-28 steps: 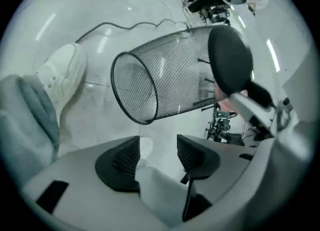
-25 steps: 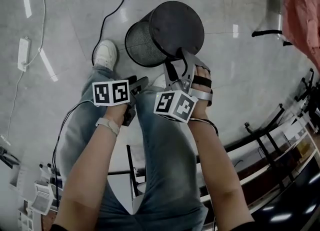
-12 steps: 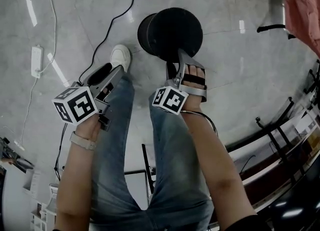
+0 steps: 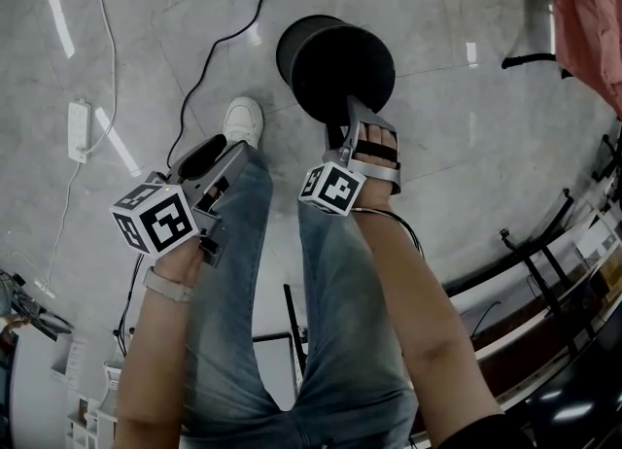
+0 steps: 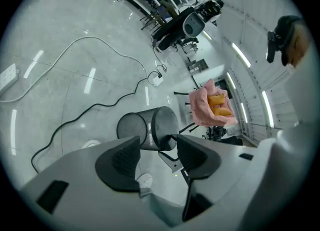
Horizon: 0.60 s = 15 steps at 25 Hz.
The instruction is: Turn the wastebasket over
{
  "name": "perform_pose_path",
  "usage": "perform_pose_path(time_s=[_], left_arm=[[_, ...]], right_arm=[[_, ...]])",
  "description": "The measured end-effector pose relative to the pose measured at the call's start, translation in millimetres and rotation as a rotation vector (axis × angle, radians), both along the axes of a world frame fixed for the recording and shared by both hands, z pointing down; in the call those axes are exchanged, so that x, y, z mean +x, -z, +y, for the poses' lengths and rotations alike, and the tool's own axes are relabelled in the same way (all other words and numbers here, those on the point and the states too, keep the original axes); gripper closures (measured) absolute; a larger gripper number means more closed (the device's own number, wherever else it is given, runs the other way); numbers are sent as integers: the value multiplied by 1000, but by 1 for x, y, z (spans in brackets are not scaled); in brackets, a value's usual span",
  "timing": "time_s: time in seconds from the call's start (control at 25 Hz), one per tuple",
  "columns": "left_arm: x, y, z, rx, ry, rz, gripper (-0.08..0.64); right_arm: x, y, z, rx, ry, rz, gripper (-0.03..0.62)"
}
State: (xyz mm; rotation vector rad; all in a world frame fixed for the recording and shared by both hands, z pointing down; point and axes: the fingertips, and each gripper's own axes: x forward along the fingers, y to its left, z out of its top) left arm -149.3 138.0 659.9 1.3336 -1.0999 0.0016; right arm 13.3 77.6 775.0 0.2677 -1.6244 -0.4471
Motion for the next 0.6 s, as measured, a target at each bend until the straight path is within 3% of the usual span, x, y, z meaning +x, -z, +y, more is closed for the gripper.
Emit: perform_pose_path(time_s=[0.16, 0.28, 0.44, 0.6], left_arm=[[-1, 13, -18, 54, -39, -11, 327], [11, 42, -35, 139, -99, 26, 342], [34, 99, -62, 267, -182, 23, 404], [58, 174, -85, 470, -280, -8, 481]], right_arm=[[0, 12, -6, -41, -37, -30, 258], [-2, 40, -9, -88, -95, -126, 245], [-1, 102, -22, -178, -256, -356, 245], [-2, 180, -46, -267, -449, -627, 249]])
